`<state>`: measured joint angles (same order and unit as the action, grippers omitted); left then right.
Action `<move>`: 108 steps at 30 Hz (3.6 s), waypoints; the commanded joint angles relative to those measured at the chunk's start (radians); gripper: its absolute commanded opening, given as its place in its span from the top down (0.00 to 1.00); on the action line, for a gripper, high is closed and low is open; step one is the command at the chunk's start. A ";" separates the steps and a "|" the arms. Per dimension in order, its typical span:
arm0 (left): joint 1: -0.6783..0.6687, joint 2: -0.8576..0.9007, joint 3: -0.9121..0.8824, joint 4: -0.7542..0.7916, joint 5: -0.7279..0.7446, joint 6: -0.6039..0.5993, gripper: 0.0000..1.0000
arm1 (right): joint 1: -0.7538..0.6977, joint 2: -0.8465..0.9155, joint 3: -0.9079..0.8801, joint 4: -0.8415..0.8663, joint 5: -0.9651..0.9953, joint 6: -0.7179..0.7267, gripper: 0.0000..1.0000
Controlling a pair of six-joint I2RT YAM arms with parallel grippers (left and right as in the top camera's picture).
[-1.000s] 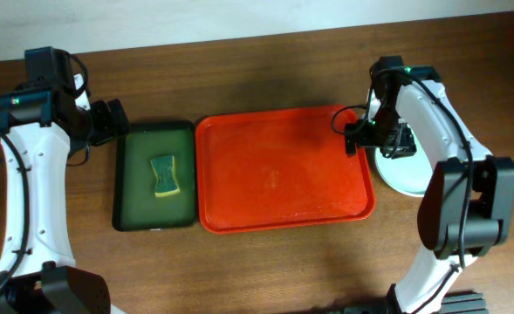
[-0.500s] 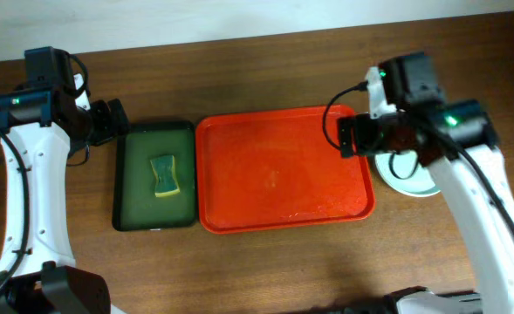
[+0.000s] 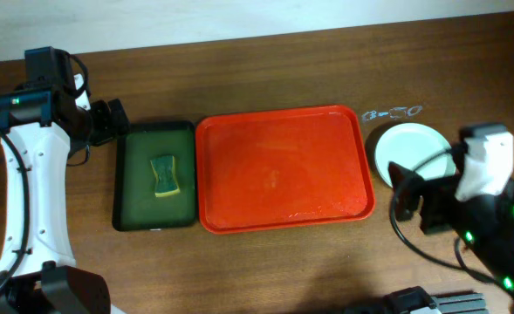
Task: Clean dirty plates on tray and stack at the side
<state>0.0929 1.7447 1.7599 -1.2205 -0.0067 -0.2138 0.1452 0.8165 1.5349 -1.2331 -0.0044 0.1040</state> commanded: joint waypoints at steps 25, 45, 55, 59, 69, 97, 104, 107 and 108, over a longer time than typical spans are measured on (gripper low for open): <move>0.002 0.002 0.003 0.000 0.008 -0.002 0.01 | 0.005 -0.772 -0.778 0.489 -0.043 0.008 0.02; 0.002 0.002 0.003 0.000 0.008 -0.002 0.01 | 0.005 -0.813 -1.373 1.439 -0.055 0.007 0.02; 0.002 0.002 0.003 0.000 0.008 -0.002 0.01 | 0.005 -0.813 -1.529 1.414 -0.056 0.008 0.02; 0.002 0.002 0.003 0.000 0.008 -0.002 0.01 | 0.005 -0.813 -1.529 1.325 -0.055 0.004 0.02; 0.002 0.002 0.003 0.000 0.008 -0.002 0.01 | 0.005 -0.813 -1.529 1.158 -0.056 -0.127 0.02; 0.002 0.002 0.003 0.000 0.008 -0.002 0.01 | -0.030 -0.813 -1.529 1.159 -0.063 -0.272 0.02; 0.002 0.002 0.003 0.000 0.008 -0.002 0.01 | -0.029 -0.811 -1.529 1.159 -0.063 -0.272 0.02; 0.002 0.002 0.003 0.000 0.008 -0.002 0.01 | -0.029 -0.811 -1.529 1.159 -0.063 -0.272 0.02; 0.002 0.002 0.003 0.000 0.008 -0.002 0.01 | -0.029 -0.811 -1.529 1.159 -0.063 -0.272 0.02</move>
<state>0.0929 1.7447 1.7599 -1.2213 -0.0067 -0.2138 0.1223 0.0139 0.0113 -0.0711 -0.0544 -0.1646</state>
